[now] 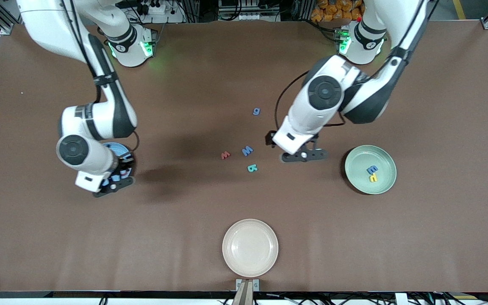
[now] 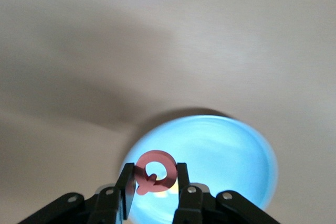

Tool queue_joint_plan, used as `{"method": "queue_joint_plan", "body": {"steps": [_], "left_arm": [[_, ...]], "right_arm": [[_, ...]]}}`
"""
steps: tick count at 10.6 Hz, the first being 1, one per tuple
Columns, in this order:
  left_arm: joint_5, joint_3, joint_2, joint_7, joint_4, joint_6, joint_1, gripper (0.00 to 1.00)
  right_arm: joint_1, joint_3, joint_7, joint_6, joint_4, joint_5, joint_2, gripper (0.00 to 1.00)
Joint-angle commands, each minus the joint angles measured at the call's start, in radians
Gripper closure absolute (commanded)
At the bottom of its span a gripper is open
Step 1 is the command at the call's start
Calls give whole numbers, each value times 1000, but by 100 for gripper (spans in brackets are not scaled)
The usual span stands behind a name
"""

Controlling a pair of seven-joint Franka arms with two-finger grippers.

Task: Sort uppercase to blue plate, lowercase to green plate
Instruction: 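Carry the Q to the blue plate while the left gripper reaches letters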

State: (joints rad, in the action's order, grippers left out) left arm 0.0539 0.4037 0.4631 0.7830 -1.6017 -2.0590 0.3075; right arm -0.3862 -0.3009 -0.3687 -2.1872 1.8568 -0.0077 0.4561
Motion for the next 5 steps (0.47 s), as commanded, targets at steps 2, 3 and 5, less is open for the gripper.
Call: {"method": "queue_joint_plan", "body": {"steps": [2,3,5], "left_arm": [[-3,-99,116,146,87,-95,190,0],[-6,-225,173,200,156,-96,334,0],[-25,-467,285,274,259,-102,560,0]], "right_arm": [[65,-30,-224,-256,154,-5,-10,74],[70,-32,-243,-314,188,6,-5,71],[81,-32,-243,-333,211,12,-4,60]]}}
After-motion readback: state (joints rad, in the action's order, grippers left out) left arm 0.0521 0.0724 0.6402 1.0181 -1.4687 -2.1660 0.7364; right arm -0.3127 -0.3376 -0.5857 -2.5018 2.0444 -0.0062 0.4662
